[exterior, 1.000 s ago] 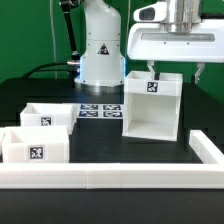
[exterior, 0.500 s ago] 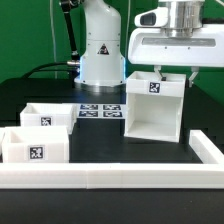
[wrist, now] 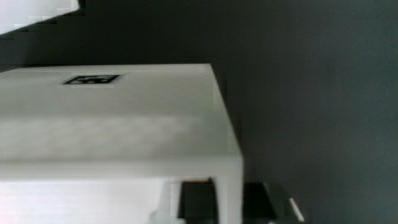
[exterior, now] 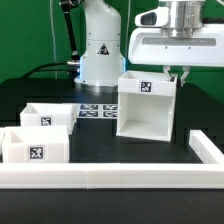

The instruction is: Assemble drawer

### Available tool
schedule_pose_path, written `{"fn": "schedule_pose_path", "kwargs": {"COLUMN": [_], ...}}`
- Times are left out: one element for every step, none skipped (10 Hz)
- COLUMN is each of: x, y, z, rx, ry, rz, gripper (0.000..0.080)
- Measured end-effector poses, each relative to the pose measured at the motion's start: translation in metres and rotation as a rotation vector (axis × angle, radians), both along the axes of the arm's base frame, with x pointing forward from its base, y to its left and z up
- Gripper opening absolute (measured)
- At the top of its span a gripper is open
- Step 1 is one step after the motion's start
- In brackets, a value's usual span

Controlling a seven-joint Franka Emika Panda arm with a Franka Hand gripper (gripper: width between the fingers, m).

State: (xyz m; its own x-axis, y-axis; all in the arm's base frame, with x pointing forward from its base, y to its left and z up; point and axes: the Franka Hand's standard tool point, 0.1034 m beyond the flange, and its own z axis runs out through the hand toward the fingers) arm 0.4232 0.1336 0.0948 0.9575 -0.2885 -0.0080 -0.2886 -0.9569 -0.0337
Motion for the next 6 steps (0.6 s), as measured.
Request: {"fn": "schedule_pose_path", "kwargs": {"x": [0.000,0.000,0.000,0.000,0.002,0.011], "y": [0.000,0.000,0.000,0.000,-0.001,-0.004], "z": [0.000,0.000,0.000,0.000,0.000,0.000], "rx": [0.000,0.000,0.000,0.000,0.001,0.004], "ry": [0.000,0.000,0.000,0.000,-0.001,-0.006], "rz": [0.001,0.002,0.004,0.005,0.017,0.037], "gripper": [0.0036,0.0036,0.0036,0.0036,0.0036,0.0037]}}
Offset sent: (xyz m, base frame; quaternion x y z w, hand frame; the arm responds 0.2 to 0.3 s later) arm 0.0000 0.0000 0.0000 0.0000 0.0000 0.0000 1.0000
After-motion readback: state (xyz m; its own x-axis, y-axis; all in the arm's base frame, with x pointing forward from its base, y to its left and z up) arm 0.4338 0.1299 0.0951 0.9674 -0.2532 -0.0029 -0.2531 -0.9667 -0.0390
